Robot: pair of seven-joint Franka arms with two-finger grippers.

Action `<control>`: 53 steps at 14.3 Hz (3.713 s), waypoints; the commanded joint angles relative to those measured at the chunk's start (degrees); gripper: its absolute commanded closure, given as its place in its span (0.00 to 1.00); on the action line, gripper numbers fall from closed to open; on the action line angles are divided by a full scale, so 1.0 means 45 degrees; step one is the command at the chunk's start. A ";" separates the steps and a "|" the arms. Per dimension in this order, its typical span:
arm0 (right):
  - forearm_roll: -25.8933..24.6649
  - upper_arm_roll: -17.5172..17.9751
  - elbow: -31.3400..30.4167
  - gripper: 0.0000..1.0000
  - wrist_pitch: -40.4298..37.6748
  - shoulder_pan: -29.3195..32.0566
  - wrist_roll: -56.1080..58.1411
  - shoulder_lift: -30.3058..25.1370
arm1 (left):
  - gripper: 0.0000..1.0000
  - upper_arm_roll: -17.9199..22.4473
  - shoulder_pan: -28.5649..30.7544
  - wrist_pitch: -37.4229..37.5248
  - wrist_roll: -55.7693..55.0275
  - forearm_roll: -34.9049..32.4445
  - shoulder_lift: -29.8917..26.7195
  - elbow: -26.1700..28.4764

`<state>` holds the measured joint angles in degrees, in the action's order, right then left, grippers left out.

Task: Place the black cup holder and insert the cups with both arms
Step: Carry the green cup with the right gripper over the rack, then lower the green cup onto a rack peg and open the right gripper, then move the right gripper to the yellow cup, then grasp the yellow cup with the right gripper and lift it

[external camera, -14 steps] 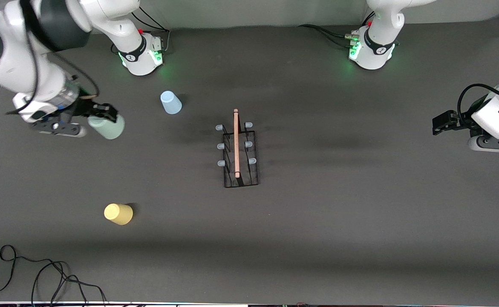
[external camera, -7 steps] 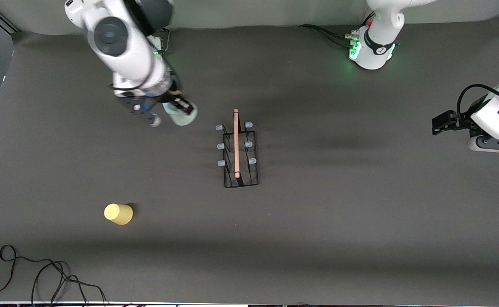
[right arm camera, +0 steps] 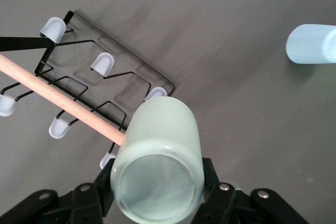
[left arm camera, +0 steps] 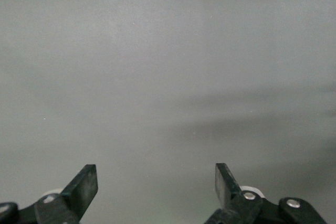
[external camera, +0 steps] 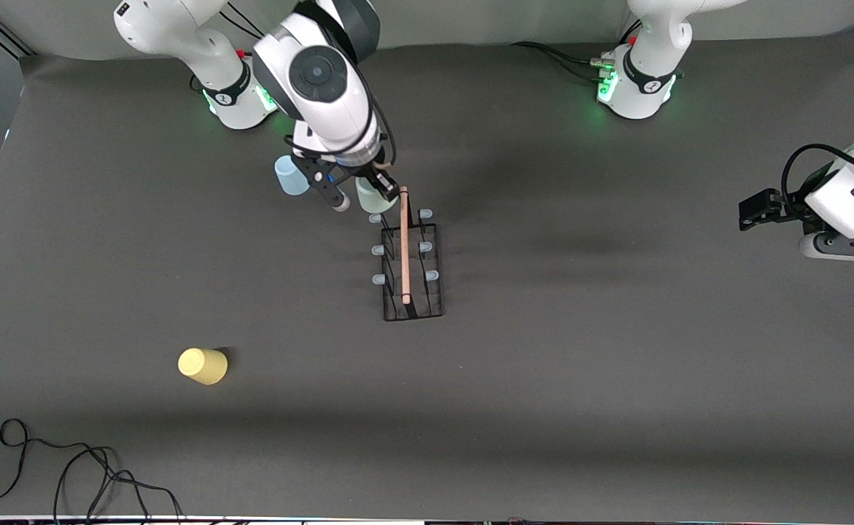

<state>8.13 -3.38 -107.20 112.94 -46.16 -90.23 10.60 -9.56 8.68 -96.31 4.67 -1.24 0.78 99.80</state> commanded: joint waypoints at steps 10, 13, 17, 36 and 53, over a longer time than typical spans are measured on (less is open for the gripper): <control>-0.0517 -0.0168 -0.2232 0.86 0.3749 -0.0133 -0.0378 0.0748 | 0.00 -0.0005 -0.0016 0.0114 -0.0139 -0.0154 0.0002 -0.0147; -0.0478 -0.0245 -0.2096 0.00 0.3595 -0.0035 -0.0378 0.0731 | 0.00 -0.0005 0.0003 0.0153 -0.0139 -0.0134 0.0021 -0.0147; -0.0478 -0.0673 0.0649 0.00 -0.0105 0.0140 -0.0146 0.0632 | 0.00 0.0073 0.0062 0.0192 -0.0002 -0.0134 0.0002 -0.0166; 0.1433 -0.5871 0.6284 0.00 -0.1317 0.4946 2.1575 0.4613 | 0.00 0.0073 0.0042 0.0231 -0.0022 -0.0076 0.0002 -0.0147; 0.4249 -0.5753 0.3978 0.53 0.3204 0.4867 2.3215 0.7645 | 0.00 0.0073 0.0003 0.0153 -0.0002 -0.0037 0.0002 -0.0147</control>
<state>25.53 -28.85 -88.90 127.19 -23.71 12.27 45.99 -9.30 8.91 -96.30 4.67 -1.23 0.79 99.81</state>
